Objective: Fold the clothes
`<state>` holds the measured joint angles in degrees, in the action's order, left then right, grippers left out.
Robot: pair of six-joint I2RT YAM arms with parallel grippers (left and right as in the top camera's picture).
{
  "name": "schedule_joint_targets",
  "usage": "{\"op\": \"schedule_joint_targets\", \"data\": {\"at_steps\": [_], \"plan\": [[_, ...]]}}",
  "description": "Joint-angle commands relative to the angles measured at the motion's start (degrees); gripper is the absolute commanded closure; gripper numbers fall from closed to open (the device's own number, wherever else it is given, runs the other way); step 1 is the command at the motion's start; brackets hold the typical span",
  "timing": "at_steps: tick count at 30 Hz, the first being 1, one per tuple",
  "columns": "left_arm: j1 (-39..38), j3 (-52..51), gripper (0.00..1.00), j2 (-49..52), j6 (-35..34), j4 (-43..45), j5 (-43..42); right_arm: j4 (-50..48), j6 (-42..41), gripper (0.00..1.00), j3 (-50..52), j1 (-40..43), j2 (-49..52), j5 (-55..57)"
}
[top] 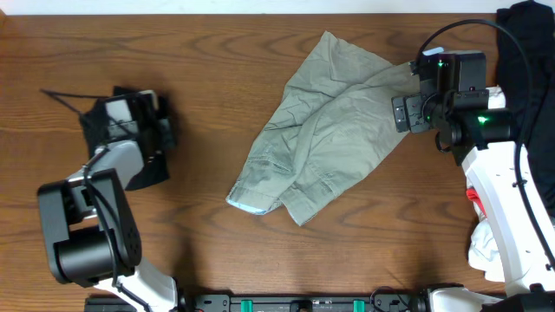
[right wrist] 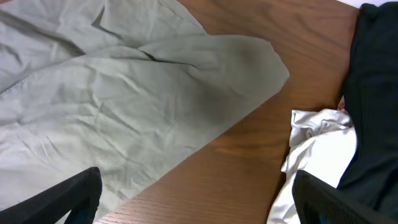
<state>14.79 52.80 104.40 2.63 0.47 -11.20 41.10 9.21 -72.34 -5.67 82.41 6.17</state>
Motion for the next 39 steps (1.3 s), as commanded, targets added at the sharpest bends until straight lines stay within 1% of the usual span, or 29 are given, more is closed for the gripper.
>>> {"op": "schedule_joint_targets", "data": {"at_steps": [1,4,8,10,13,16,18,21,24,26,28,31,34,39], "plan": [[3.0,0.8,0.43,0.8,-0.1,-0.4,1.4,0.1,-1.0,0.04,-0.2,0.4,0.1,-0.4],[3.6,0.8,0.43,0.7,-0.1,0.1,-2.3,0.1,-1.1,0.04,-0.2,0.3,0.1,-0.4],[3.2,1.3,0.28,-1.2,-0.1,1.1,-12.4,0.0,-1.0,0.04,-0.2,0.4,0.1,-0.4],[2.5,1.8,0.18,-4.3,-0.1,0.3,-16.3,-0.2,-1.0,0.04,-0.2,0.4,0.1,-0.4],[0.4,1.8,0.13,-11.4,-1.8,-3.6,-19.8,-0.4,-1.0,0.03,-0.2,0.4,0.1,-0.4],[-2.5,1.8,0.12,-18.0,-8.8,-11.7,-20.2,-0.8,-1.0,0.03,-0.2,0.4,0.1,-0.4],[-4.9,1.8,0.12,-21.2,-14.1,-19.0,-20.9,-1.1,-1.0,0.03,-0.2,0.4,0.1,-0.4],[-9.2,1.8,0.12,-23.2,-18.4,-30.1,-22.5,-1.2,-1.0,0.02,-0.2,0.4,0.1,-0.4],[-13.6,1.8,0.11,-23.0,-22.8,-40.3,-24.1,-1.2,-1.0,0.02,-0.2,0.4,0.1,-0.4],[-16.5,1.8,0.06,-22.7,-27.6,-46.3,-24.2,-1.0,-1.0,0.02,-0.2,0.4,0.1,-0.4],[-18.9,1.5,0.02,-22.6,-32.4,-49.7,-24.2,-0.9,-1.0,0.02,-0.2,0.4,0.1,-0.4],[-21.9,0.4,0.02,-22.6,-38.2,-50.5,-24.2,-0.8,-1.0,0.01,-0.2,0.4,0.1,-0.4],[-24.1,-1.4,0.02,-22.6,-42.2,-48.6,-24.2,-0.8,-1.0,0.02,-0.2,0.4,0.1,-0.4],[-25.5,-4.5,0.02,-22.3,-46.9,-44.3,-24.2,-0.3,-1.0,0.01,-0.2,0.4,0.1,-0.4]]}}
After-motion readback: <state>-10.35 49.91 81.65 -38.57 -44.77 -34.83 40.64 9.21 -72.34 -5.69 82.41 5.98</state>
